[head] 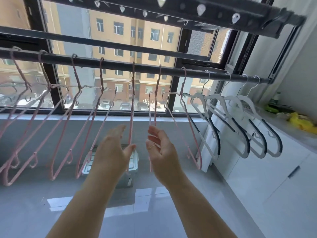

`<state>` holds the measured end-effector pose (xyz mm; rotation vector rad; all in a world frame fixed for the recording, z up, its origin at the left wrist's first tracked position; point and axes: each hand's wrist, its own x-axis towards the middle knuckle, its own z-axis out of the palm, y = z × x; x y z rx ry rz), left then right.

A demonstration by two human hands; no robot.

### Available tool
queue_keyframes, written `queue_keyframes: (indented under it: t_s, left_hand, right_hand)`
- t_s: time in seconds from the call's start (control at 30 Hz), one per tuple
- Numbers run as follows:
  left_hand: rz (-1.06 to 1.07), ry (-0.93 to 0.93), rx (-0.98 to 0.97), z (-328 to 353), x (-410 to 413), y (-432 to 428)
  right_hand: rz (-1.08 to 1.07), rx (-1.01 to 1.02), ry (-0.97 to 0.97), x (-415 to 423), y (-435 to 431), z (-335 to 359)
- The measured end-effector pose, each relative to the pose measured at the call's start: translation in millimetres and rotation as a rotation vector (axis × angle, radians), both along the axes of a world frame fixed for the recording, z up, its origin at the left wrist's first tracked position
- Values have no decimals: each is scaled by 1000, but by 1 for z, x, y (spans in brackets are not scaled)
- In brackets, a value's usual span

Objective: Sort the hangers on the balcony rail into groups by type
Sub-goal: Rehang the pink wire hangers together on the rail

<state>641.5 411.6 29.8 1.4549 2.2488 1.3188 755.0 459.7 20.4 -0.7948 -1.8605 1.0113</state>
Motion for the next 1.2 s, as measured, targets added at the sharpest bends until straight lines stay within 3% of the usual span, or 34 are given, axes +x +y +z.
queue_keyframes:
  t_s: [0.1, 0.27, 0.43, 0.63, 0.93, 1.0, 1.1, 1.2]
  left_hand:
    - [-54, -53, -96, -10, -3, -6]
    - [-118, -108, -95, -18, -6, -10]
    - [-205, -114, -79, -17, -12, -11]
    - [-219, -134, -55, -16, -15, -11]
    - [-214, -150, -49, -21, -15, -6]
    - [-232, -153, -64, -20, -16, -8]
    - [-229, -116, -75, -8, -31, -18]
    - [-108, -62, 65, 9, -59, -30]
  right_hand:
    - [36, -60, -50, -12, -2, -2]
    - [48, -203, -79, -38, 2, 3]
    - [97, -410, 72, -56, 1, 6]
    - [23, -470, 171, -62, 6, 5]
    - [-30, -441, 142, -61, 12, 3]
    - [-69, -365, 73, -63, 11, 2]
    - [-202, 2, -81, -68, 3, 4]
    - [-127, 165, -38, -83, -10, 10]
